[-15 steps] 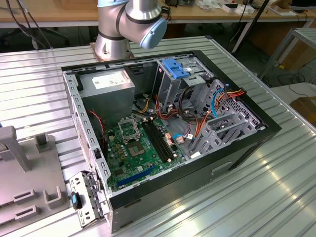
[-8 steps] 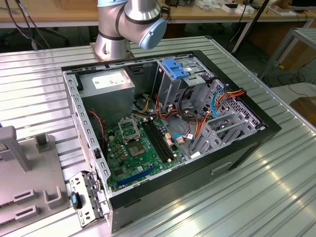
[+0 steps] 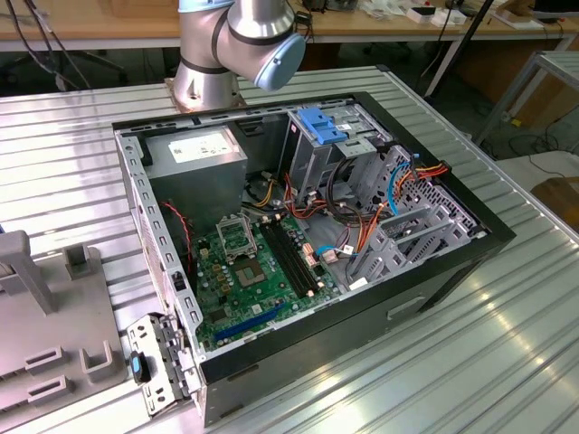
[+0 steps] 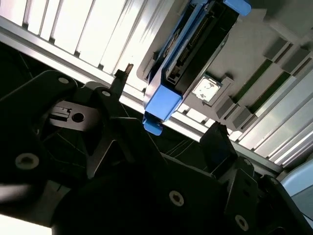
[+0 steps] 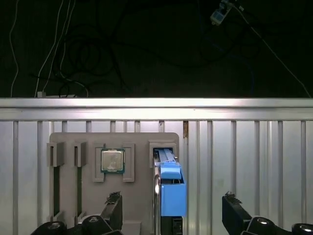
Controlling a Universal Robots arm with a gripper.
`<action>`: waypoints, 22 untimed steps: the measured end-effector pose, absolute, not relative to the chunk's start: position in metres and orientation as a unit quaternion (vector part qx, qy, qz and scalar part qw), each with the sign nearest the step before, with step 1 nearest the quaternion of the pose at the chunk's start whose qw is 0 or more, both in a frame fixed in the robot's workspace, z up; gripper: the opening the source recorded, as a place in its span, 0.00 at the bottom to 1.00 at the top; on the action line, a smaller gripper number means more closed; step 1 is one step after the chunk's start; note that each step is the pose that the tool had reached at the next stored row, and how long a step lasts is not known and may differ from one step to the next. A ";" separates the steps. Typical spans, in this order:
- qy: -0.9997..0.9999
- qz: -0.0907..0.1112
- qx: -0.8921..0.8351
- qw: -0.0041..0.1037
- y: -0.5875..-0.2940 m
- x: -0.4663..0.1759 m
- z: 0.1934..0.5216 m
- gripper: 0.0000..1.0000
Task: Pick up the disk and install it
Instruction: 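Pick up the disk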
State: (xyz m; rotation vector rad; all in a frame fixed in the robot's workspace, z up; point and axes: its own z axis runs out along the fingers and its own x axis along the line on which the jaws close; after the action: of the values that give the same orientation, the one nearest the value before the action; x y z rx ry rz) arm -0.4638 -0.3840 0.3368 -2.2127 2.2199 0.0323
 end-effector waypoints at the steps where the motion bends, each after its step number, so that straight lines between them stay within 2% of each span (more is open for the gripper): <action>1: 0.708 0.010 -0.706 0.004 -0.384 -0.464 0.336 0.89; 2: 0.708 0.010 -0.706 0.004 -0.384 -0.464 0.336 0.82; 3: 0.708 0.010 -0.706 0.004 -0.384 -0.464 0.335 0.69; 5: 0.708 0.010 -0.706 0.004 -0.384 -0.465 0.334 0.69; 6: 0.708 0.010 -0.706 0.004 -0.384 -0.465 0.333 0.61; 8: 0.708 0.009 -0.706 0.004 -0.384 -0.465 0.332 0.61; 9: 0.708 0.009 -0.706 0.005 -0.384 -0.465 0.331 0.54; 22: 0.708 0.009 -0.706 0.005 -0.384 -0.465 0.325 0.54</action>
State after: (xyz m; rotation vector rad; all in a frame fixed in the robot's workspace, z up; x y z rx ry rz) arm -0.4655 -0.3836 0.3254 -2.2110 2.2180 0.0283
